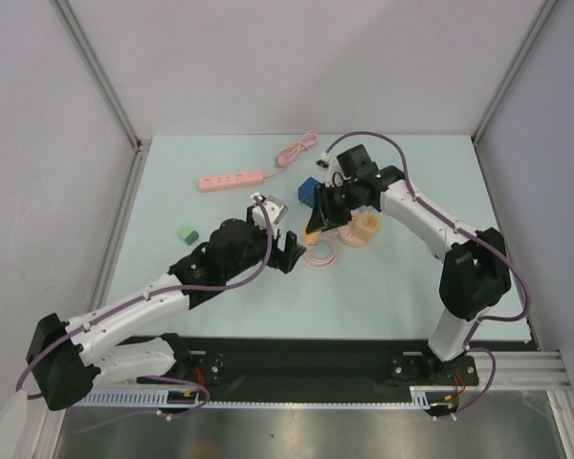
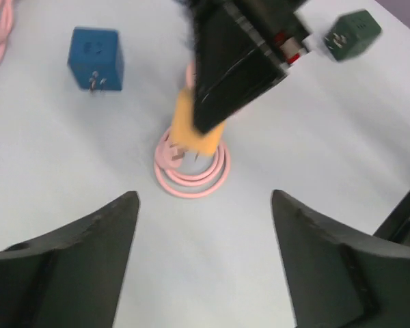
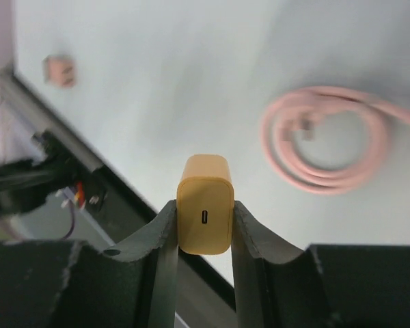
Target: Insert the plug
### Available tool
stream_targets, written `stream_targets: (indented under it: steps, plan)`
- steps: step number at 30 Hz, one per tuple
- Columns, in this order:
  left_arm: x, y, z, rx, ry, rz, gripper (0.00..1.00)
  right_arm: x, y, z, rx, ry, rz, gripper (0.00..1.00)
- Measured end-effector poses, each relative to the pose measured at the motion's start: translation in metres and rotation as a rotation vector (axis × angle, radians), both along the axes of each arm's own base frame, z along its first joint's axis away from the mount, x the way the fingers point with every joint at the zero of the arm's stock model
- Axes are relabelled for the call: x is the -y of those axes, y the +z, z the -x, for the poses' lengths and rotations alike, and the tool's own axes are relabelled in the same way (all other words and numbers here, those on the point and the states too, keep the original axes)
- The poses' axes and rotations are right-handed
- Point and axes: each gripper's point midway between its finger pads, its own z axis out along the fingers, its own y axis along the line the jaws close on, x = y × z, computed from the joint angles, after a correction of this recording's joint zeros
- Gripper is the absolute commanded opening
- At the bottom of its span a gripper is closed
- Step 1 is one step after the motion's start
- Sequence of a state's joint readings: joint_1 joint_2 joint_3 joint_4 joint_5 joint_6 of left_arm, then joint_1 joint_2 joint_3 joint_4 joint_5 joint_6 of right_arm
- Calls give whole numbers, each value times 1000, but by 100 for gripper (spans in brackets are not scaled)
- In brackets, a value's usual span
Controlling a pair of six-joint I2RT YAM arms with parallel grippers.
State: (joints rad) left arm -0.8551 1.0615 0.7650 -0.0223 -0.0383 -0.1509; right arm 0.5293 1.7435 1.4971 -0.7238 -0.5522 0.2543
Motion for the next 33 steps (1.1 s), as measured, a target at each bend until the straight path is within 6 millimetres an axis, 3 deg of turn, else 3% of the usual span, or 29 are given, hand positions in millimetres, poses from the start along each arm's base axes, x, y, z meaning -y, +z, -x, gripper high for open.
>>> stream_targets:
  steps: [1, 4, 9, 12, 15, 18, 23, 27, 33]
  plan:
    - [-4, 0, -4, -10, 44, 7, 65, 10, -3, -10, 10, -57, 32, 0]
    - [-13, -12, -21, -93, 161, 13, 50, 42, -9, -33, 49, -217, 124, 0]
    - [-22, -57, -71, -283, 326, -11, 37, 67, -7, -54, 131, -361, 221, 0]
    - [-20, -86, -97, -376, 384, -42, 33, 74, -8, -66, 164, -411, 249, 0]
    - [-11, -114, -109, -455, 397, -57, 33, 79, -15, -80, 172, -467, 293, 0]
    - [3, -141, -108, -543, 369, -52, 33, 83, -30, -92, 171, -517, 348, 0]
    - [15, -181, -94, -668, 336, -60, 33, 96, -52, -91, 149, -573, 426, 0]
    - [25, -190, -82, -712, 310, -42, 33, 103, -57, -93, 162, -597, 466, 0]
    - [59, -190, -51, -734, 221, 57, 33, 119, -67, -95, 174, -610, 543, 0]
